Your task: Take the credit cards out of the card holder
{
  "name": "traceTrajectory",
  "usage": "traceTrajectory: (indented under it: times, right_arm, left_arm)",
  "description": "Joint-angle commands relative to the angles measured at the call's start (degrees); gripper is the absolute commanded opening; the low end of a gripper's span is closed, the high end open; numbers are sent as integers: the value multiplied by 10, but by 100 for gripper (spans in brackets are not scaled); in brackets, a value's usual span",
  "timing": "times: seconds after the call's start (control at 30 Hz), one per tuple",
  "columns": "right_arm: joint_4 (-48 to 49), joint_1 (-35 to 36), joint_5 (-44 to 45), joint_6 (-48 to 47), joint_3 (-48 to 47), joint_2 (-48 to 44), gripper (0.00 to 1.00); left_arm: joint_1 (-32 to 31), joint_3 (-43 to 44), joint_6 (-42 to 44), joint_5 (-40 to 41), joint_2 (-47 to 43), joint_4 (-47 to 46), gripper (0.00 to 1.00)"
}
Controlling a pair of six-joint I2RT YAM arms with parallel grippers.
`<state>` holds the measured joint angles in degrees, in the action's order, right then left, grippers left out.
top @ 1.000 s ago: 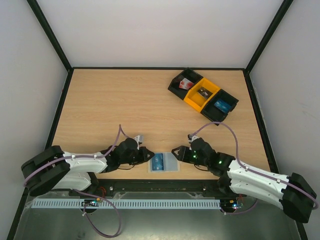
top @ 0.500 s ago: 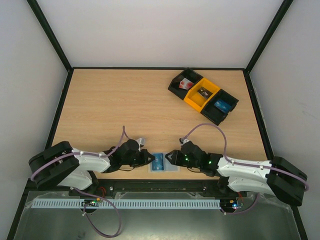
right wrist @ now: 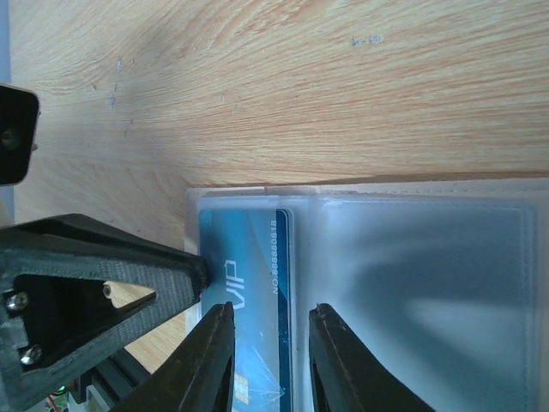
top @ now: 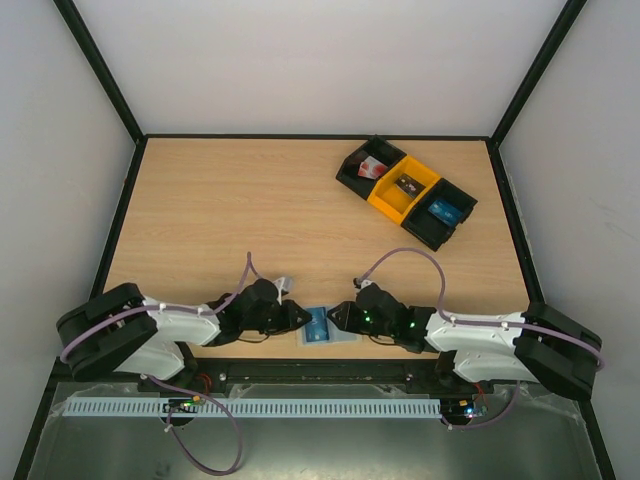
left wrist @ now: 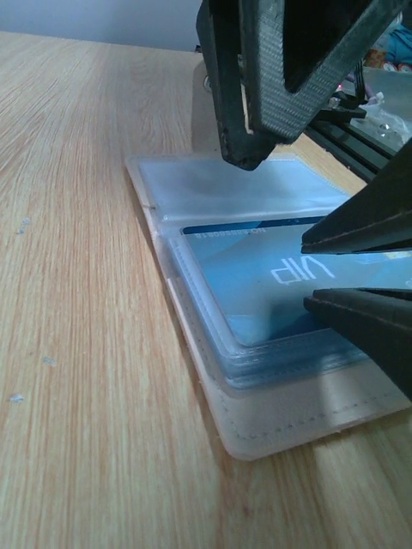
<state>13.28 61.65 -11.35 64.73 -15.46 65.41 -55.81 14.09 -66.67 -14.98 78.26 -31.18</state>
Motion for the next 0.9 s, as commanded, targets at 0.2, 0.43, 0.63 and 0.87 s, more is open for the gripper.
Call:
traceTrajectory:
  times: [0.2, 0.43, 0.63, 0.87]
  right_arm:
    - [51, 5, -4, 6, 8, 36, 23]
    - [63, 7, -8, 9, 10, 59, 22]
    - [74, 8, -7, 13, 19, 66, 21]
    - [87, 9, -3, 22, 29, 77, 21]
  left_arm:
    - [-6, 8, 18, 19, -49, 69, 21]
    - [-17, -2, 8, 10, -2, 17, 16]
    - [-27, 1, 1, 19, 22, 13, 6]
    - [-29, 8, 4, 40, 22, 44, 3]
